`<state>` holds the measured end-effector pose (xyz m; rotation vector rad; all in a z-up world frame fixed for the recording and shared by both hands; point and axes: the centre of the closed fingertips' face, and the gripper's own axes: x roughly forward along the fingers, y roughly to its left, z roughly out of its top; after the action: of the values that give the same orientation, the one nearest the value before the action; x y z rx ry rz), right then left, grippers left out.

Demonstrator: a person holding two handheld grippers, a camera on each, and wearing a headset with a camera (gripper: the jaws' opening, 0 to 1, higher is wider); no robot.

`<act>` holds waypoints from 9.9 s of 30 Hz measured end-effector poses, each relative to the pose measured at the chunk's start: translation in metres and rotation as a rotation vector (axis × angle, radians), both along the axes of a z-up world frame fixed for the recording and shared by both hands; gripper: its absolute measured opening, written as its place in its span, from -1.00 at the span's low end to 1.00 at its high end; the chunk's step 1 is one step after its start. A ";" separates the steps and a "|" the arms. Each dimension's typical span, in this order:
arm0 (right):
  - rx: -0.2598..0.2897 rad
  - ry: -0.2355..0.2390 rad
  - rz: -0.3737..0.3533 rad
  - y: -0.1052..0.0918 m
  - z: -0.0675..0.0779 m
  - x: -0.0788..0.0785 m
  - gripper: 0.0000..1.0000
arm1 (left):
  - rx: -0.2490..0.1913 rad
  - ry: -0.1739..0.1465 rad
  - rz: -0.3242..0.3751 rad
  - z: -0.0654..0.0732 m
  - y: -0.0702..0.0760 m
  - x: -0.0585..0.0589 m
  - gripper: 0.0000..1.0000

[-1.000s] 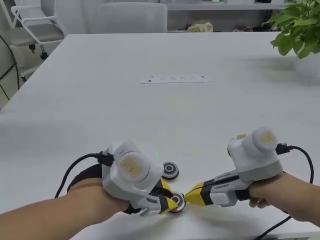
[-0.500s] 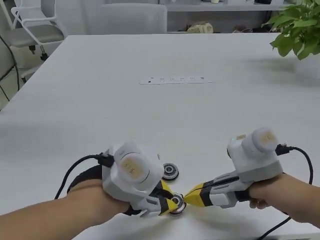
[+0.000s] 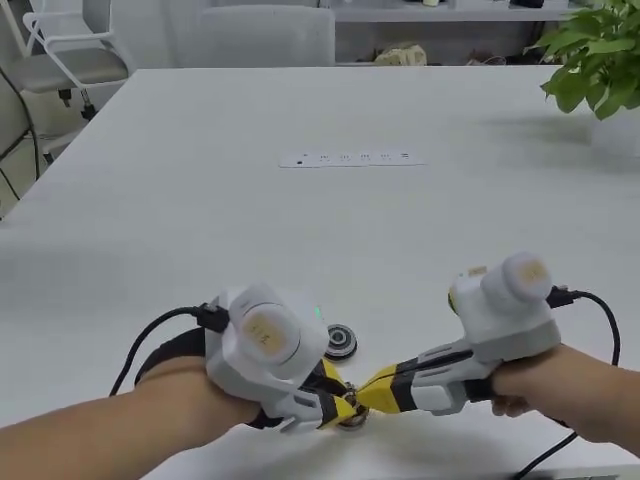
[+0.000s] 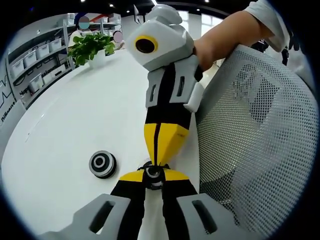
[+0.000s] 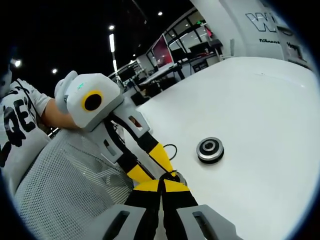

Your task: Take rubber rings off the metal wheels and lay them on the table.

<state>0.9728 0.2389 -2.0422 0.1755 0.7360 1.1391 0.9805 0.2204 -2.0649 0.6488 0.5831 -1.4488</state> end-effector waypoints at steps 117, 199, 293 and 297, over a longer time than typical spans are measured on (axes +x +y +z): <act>-0.030 -0.005 -0.023 0.054 -0.012 0.038 -1.00 | -0.119 0.043 0.268 0.061 0.127 0.006 -0.08; -0.169 -0.242 -0.191 -0.051 0.004 0.082 -0.55 | -0.109 0.041 0.202 0.062 0.054 0.071 -0.15; -0.220 -0.204 -0.098 -0.032 -0.038 0.074 -0.96 | -0.094 0.016 0.155 0.002 -0.008 0.080 -0.86; -0.223 -0.176 -0.137 -0.036 -0.038 0.076 -1.00 | -0.092 0.016 0.159 0.002 -0.008 0.080 -0.87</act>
<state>1.0488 0.2028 -2.0799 -0.0619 0.6779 0.9220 1.0604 0.2125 -2.0627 0.5072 0.5639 -1.3245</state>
